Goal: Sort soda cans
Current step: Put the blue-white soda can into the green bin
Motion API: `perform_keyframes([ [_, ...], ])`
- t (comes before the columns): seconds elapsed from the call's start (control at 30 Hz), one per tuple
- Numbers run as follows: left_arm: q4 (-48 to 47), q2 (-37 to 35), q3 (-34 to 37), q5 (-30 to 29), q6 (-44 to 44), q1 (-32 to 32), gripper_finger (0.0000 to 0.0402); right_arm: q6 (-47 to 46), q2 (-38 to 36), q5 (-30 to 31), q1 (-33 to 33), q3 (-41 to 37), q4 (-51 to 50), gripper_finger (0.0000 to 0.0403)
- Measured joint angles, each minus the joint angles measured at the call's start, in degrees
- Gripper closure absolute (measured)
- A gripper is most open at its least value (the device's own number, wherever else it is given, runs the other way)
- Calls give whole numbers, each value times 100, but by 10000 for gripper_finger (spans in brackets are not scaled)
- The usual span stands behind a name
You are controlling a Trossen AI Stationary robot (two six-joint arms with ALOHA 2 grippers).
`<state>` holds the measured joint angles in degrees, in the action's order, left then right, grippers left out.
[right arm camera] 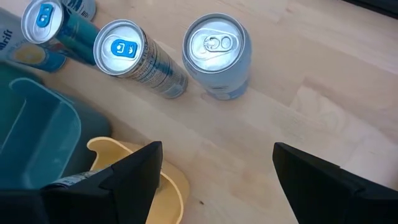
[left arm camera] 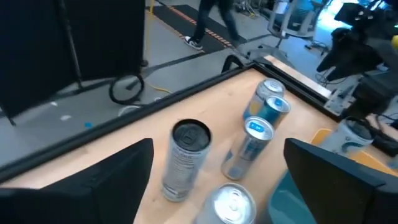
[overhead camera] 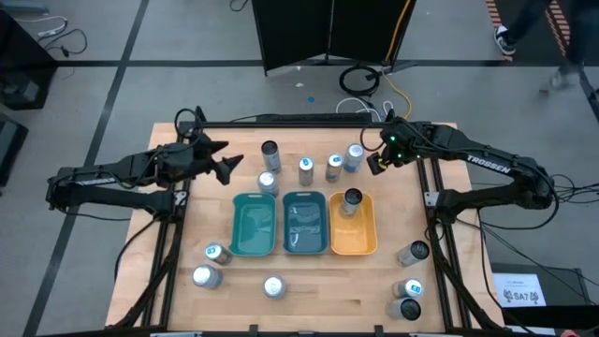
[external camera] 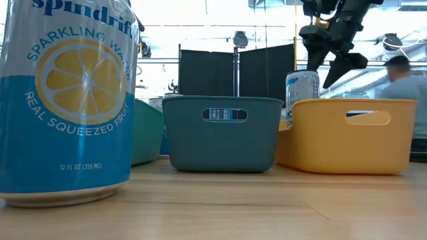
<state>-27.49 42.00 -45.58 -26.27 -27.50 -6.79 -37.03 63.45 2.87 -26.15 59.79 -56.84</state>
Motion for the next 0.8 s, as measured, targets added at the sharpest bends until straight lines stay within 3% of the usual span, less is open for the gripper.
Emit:
perform_keyframes([
  [0.3, 202, 334, 0, 464, -478, -178, 20, -61, -1, 203, 0, 0, 0, 104],
  [0.43, 226, 1022, -260, 1117, -475, -360, 20, 2, -1, 297, 0, 0, 0, 104],
  [0.63, -769, 2147, -939, 1371, -1349, -665, 20, 111, -1, 302, 0, 0, -9, 104],
  [0.8, -780, 2745, -1240, 1585, -1422, -719, 20, 227, -1, 301, 0, 0, -81, 104],
])
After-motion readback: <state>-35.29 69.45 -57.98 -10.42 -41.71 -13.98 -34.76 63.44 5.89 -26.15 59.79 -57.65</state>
